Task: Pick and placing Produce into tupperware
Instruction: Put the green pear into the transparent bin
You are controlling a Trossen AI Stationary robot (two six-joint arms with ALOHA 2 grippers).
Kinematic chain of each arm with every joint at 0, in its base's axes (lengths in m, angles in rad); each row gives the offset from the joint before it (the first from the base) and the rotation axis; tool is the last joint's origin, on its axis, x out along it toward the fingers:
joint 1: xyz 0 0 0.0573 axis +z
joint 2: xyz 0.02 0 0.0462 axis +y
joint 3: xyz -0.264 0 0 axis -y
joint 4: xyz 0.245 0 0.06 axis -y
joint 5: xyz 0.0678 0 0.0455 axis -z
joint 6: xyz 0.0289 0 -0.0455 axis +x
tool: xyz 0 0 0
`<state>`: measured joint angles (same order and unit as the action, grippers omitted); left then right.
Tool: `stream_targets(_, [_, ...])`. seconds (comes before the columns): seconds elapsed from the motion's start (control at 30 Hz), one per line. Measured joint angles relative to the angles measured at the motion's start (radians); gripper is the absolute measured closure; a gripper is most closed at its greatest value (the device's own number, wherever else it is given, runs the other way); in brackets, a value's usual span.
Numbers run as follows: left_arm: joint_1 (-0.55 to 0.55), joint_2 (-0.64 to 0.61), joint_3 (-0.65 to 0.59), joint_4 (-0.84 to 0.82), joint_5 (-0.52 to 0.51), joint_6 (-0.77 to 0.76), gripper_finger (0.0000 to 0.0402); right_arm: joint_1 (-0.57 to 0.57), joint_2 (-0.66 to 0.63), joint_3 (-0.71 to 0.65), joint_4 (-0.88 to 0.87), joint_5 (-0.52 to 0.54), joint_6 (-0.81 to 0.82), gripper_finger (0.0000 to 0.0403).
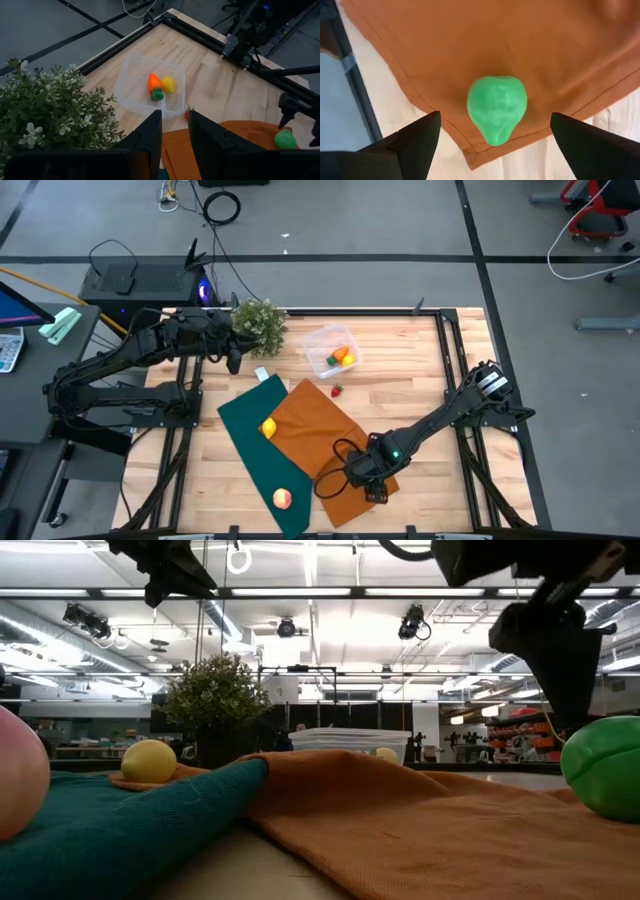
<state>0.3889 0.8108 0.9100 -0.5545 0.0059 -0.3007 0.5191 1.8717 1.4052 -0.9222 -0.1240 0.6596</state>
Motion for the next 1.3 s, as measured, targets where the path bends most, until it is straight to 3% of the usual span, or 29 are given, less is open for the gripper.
stream_targets(0.27, [0.000, 0.000, 0.000, 0.001, 0.000, 0.001, 0.0298, 0.003, 0.000, -0.037, 0.071, 0.027, 0.021, 0.0075])
stream_targets(1.3, [0.000, 0.000, 0.000, 0.004, -0.001, -0.001, 0.0298, 0.007, 0.003, -0.161, 0.196, 0.018, 0.073, 0.0076])
